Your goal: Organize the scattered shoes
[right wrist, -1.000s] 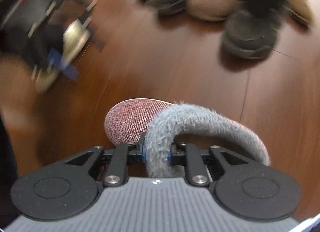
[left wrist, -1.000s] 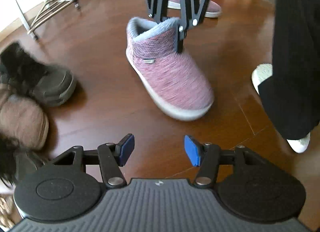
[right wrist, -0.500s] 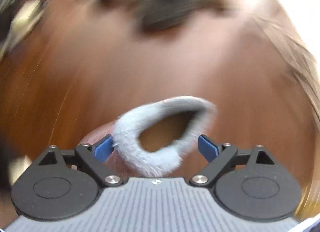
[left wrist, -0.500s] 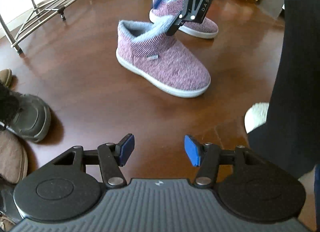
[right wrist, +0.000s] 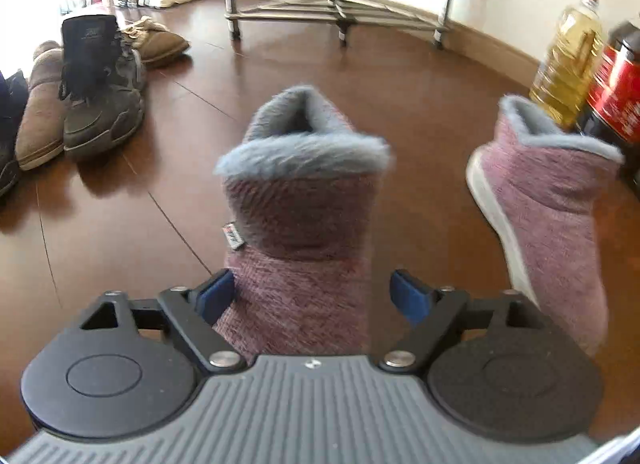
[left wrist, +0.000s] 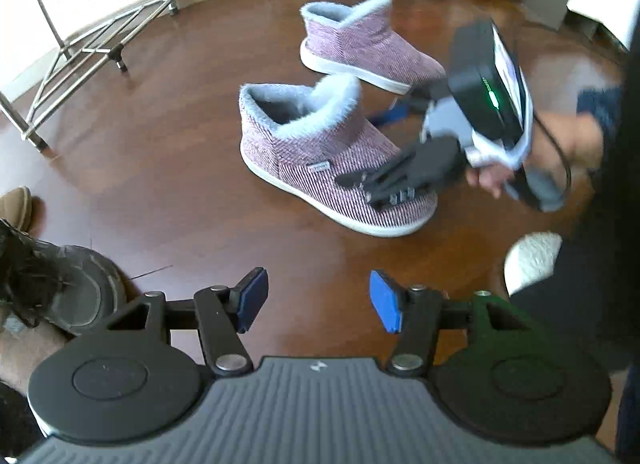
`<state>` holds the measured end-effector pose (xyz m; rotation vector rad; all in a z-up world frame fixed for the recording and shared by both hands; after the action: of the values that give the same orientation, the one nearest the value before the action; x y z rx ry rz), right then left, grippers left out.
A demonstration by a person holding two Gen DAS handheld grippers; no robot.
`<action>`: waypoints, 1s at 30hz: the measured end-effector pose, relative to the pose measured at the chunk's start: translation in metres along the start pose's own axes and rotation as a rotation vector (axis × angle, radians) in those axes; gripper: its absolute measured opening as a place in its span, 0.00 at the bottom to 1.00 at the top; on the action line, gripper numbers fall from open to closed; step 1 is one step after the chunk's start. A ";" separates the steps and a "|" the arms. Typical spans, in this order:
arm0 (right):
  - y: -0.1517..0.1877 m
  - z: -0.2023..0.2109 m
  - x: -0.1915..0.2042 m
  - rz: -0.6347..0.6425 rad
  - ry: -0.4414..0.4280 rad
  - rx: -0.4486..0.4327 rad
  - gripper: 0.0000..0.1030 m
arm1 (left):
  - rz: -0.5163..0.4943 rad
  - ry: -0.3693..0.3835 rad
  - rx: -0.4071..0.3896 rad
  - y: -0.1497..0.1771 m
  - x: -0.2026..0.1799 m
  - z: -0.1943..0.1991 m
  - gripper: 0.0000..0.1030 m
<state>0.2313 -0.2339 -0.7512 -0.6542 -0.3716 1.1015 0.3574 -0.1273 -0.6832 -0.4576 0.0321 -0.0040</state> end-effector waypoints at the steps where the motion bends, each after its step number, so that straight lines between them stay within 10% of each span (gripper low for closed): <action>1: 0.003 -0.001 -0.001 0.025 -0.002 -0.007 0.48 | -0.011 0.031 0.004 -0.003 0.000 -0.004 0.58; 9: 0.014 0.011 -0.067 0.085 0.001 0.008 0.39 | -0.102 0.090 -0.082 -0.016 -0.013 -0.009 0.58; 18: 0.015 0.036 -0.079 0.001 0.050 -0.016 0.82 | -0.106 0.122 -0.082 -0.023 -0.024 -0.016 0.58; 21: 0.022 0.029 -0.063 -0.004 0.117 -0.078 0.81 | -0.105 0.129 -0.069 -0.027 -0.025 -0.024 0.58; 24: 0.022 0.006 -0.059 0.037 0.237 -0.100 0.55 | -0.109 0.123 -0.074 -0.032 -0.026 -0.027 0.58; 30: 0.008 -0.008 -0.086 0.027 0.280 -0.112 0.49 | -0.101 0.123 -0.077 -0.033 -0.026 -0.028 0.59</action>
<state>0.1940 -0.3121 -0.7596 -0.9024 -0.1839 1.0025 0.3310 -0.1691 -0.6934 -0.5349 0.1302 -0.1303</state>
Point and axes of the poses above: each gripper's, at about its wrist camera, not at the fingertips, and z roughly against the way its jaws point, x to its left, y to its underside, the point moved 1 cm from there along -z, roughly the way its jaws point, and after that the axes turned 1 degree about -y, right-handed, at the moved point
